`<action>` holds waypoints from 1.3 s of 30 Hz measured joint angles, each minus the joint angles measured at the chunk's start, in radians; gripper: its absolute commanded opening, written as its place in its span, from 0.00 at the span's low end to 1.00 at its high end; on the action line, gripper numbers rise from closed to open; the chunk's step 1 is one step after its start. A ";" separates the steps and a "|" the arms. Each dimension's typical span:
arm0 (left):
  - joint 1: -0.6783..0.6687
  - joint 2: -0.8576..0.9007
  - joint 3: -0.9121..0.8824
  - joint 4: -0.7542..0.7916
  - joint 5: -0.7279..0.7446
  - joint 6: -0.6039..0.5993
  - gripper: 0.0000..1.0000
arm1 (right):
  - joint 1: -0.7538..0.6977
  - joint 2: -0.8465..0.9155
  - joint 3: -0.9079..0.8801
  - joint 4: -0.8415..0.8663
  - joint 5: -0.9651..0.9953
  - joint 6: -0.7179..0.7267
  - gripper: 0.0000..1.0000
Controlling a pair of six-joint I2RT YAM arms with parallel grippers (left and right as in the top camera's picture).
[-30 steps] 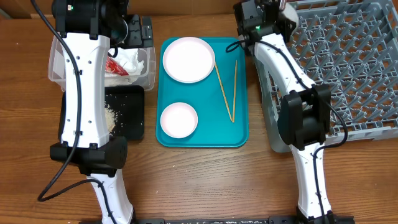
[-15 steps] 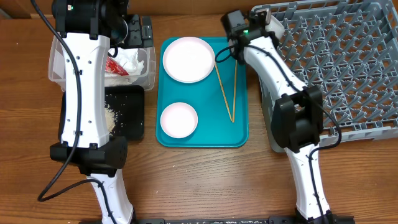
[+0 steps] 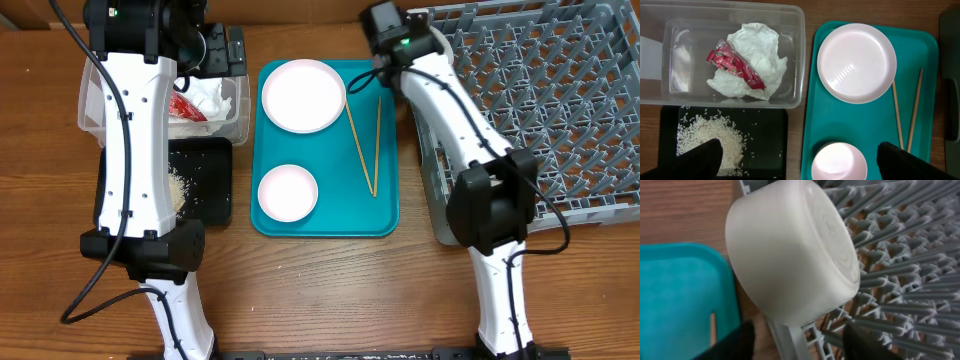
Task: Sort waste into correct bins and load items into the dishwasher
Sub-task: 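Lower grey bowl into dish rack with right gripper and release, then reach right gripper to small white plate on teal tray and grasp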
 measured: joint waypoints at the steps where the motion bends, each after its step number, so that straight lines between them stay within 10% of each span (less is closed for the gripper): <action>1: 0.000 0.000 0.000 0.000 0.000 0.000 1.00 | -0.013 -0.008 0.000 -0.001 -0.043 0.002 0.74; 4: 0.000 0.000 0.000 0.000 0.000 0.000 1.00 | -0.045 -0.037 0.000 -0.001 -0.176 0.001 1.00; 10: 0.000 0.000 0.000 0.000 0.000 0.000 1.00 | -0.074 -0.130 0.000 -0.005 -0.499 -0.003 0.99; 19: 0.000 0.000 0.000 0.000 0.000 0.000 1.00 | -0.018 -0.160 -0.043 -0.125 -0.786 -0.018 0.75; 29: 0.000 0.000 0.000 0.002 0.000 0.000 1.00 | 0.220 -0.163 -0.474 0.043 -0.833 0.141 0.60; 39: 0.000 0.000 0.000 0.002 0.000 0.000 1.00 | 0.305 -0.163 -0.614 0.148 -0.834 0.262 0.23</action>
